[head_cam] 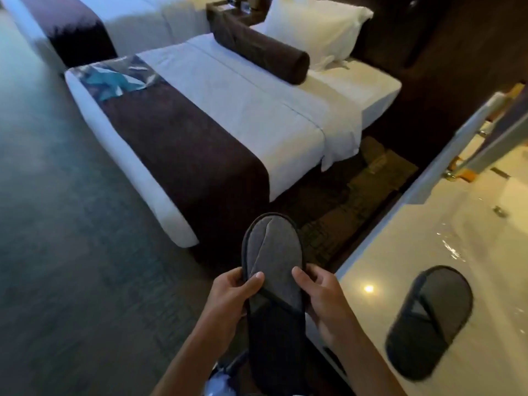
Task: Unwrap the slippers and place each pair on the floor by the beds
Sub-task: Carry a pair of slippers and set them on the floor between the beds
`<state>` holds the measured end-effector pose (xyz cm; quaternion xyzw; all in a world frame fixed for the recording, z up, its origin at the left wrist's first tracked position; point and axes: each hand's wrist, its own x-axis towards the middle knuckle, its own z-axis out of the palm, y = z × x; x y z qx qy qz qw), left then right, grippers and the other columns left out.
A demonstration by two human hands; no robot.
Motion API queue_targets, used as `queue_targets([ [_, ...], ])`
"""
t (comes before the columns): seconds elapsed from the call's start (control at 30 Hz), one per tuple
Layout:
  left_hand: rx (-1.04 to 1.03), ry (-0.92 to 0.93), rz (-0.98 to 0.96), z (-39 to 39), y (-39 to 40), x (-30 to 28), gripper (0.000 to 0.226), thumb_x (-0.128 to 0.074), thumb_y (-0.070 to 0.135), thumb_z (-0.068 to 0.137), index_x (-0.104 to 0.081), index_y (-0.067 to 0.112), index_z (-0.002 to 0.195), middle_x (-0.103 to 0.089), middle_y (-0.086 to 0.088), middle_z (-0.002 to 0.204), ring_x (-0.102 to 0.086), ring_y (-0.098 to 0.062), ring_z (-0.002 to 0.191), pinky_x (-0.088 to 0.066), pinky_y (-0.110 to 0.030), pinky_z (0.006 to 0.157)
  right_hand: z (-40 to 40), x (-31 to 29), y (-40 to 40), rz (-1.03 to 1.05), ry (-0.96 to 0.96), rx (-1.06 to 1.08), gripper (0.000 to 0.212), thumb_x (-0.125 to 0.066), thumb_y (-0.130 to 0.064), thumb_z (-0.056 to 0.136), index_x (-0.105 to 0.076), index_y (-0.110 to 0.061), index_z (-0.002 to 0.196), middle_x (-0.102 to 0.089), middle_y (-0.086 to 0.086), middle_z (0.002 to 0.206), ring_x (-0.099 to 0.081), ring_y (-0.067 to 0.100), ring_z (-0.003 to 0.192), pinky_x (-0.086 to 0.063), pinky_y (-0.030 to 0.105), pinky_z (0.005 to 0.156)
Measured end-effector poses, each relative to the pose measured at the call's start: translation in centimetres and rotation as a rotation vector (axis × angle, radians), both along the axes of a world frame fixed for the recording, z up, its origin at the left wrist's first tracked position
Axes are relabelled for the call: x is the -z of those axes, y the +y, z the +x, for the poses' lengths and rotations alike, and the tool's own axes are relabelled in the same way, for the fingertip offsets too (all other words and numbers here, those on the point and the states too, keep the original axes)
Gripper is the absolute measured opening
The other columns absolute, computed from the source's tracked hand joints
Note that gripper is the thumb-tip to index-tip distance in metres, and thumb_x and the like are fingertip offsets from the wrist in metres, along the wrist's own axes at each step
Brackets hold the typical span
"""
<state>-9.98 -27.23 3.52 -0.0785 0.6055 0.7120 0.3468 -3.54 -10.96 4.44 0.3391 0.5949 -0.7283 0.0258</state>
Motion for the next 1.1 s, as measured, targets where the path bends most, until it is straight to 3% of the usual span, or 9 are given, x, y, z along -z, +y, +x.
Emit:
queue_targets([
  [0.23, -0.281, -0.016, 0.001, -8.8, -15.0, 0.0, 0.038, -0.065, 0.028, 0.086, -0.071, -0.006, 0.102, -0.074, -0.025, 0.103, -0.072, -0.036, 0.093, -0.059, -0.045, 0.084, -12.9, -0.3, -13.9, -0.076, 0.04, -0.22, 0.021, -0.063, -0.017, 0.094, -0.069, -0.001, 0.106, -0.077, 0.015, 0.104, -0.073, 0.031, 0.099, -0.056, 0.049, 0.092],
  [0.43, -0.443, 0.029, -0.057, -15.9, -23.4, 0.9, 0.026, -0.057, 0.017, 0.096, -0.07, -0.005, 0.1, -0.075, -0.023, 0.101, -0.072, -0.033, 0.089, -0.057, -0.045, 0.084, -22.5, 0.8, -22.1, -0.017, 0.052, -0.414, 0.02, -0.064, -0.021, 0.093, -0.072, -0.006, 0.104, -0.077, 0.014, 0.103, -0.074, 0.03, 0.099, -0.055, 0.055, 0.094],
  [0.6, -0.527, 0.043, -0.081, -23.9, -28.0, 2.2, 0.022, -0.053, 0.014, 0.098, -0.069, -0.001, 0.101, -0.078, -0.013, 0.093, -0.073, -0.026, 0.084, -0.06, -0.035, 0.072, -31.6, 2.3, -27.2, 0.065, 0.097, -0.529, 0.018, -0.061, -0.023, 0.096, -0.072, -0.012, 0.105, -0.079, 0.008, 0.1, -0.075, 0.022, 0.094, -0.058, 0.049, 0.09],
  [0.73, -0.568, 0.023, -0.074, -32.7, -31.5, 3.8, 0.023, -0.053, 0.014, 0.098, -0.07, -0.001, 0.1, -0.079, -0.011, 0.09, -0.075, -0.023, 0.082, -0.06, -0.031, 0.069, -41.0, 4.7, -30.7, 0.102, 0.115, -0.555, 0.024, -0.058, -0.028, 0.096, -0.074, -0.009, 0.098, -0.078, 0.012, 0.098, -0.073, 0.028, 0.096, -0.056, 0.054, 0.091],
  [0.87, -0.647, -0.027, -0.063, -42.1, -34.9, 3.9, 0.024, -0.051, 0.012, 0.099, -0.07, -0.002, 0.094, -0.077, -0.014, 0.087, -0.074, -0.019, 0.074, -0.06, -0.026, 0.063, -50.9, 5.9, -34.4, -0.05, 0.038, -0.538, 0.036, -0.046, -0.023, 0.102, -0.072, 0.0, 0.093, -0.072, 0.027, 0.102, -0.066, 0.045, 0.105, -0.051, 0.06, 0.097],
  [0.93, -0.678, -0.014, -0.059, -46.4, -36.7, 3.5, 0.025, -0.05, 0.011, 0.099, -0.069, -0.004, 0.095, -0.075, -0.016, 0.089, -0.073, -0.019, 0.074, -0.061, -0.027, 0.063, -55.6, 5.5, -36.1, -0.107, 0.04, -0.561, 0.037, -0.046, -0.022, 0.102, -0.07, 0.004, 0.095, -0.07, 0.03, 0.104, -0.065, 0.047, 0.105, -0.054, 0.057, 0.094],
  [1.1, -0.725, -0.017, -0.078, -56.6, -40.4, 2.6, 0.031, -0.048, 0.018, 0.101, -0.066, -0.005, 0.107, -0.071, -0.024, 0.109, -0.067, -0.032, 0.095, -0.058, -0.039, 0.079, -66.6, 4.3, -39.8, -0.155, 0.063, -0.639, 0.034, -0.047, -0.022, 0.102, -0.072, 0.0, 0.097, -0.076, 0.017, 0.094, -0.073, 0.026, 0.086, -0.058, 0.033, 0.07],
])
